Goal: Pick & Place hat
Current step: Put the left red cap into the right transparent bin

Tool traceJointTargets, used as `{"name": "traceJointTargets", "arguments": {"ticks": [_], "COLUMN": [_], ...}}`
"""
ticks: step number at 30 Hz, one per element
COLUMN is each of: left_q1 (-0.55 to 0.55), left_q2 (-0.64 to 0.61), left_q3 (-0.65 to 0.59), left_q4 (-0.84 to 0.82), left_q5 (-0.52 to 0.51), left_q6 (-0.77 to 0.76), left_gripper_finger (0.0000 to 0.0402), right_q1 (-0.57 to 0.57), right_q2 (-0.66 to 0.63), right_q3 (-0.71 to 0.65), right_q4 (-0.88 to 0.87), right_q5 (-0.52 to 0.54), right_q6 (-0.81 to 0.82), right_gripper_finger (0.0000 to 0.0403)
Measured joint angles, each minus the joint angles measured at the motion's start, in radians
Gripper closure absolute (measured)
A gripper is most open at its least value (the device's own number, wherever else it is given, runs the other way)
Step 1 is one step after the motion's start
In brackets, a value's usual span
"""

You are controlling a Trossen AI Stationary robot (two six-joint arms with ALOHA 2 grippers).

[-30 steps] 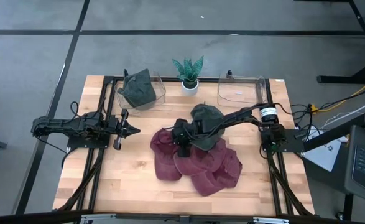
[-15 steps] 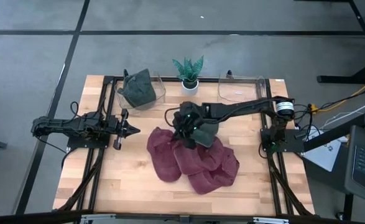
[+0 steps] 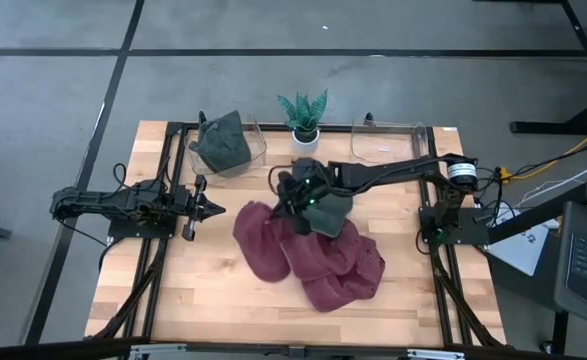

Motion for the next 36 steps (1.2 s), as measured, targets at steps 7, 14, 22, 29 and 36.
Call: {"name": "traceJointTargets", "arguments": {"ticks": [7, 14, 22, 29, 36], "left_q1": [0.000, 0.000, 0.000, 0.000, 0.000], "left_q2": [0.000, 0.000, 0.000, 0.000, 0.000], "left_q3": [0.000, 0.000, 0.000, 0.000, 0.000], "left_q4": [0.000, 0.000, 0.000, 0.000, 0.000], "left_q5": [0.000, 0.000, 0.000, 0.000, 0.000], "left_q6": [0.000, 0.000, 0.000, 0.000, 0.000], "left_gripper_finger": [0.0396, 0.0396, 0.0396, 0.0396, 0.0396], "right_q1": [-0.015, -0.036, -0.040, 0.004, 0.002], "right_q2": [-0.018, -0.059, -0.194, -0.271, -0.332], "right_q3": [0.001, 0.001, 0.001, 0.001, 0.060], "right_q4": [0.086, 0.159, -0.218, -0.380, -0.226], "right_q5": [-0.275, -0.495, -0.391, -0.312, -0.309], "right_q6": [0.142, 0.240, 0.187, 0.236, 0.311], "right_gripper_finger": [0.0394, 0.0394, 0.0394, 0.0391, 0.0389]}}
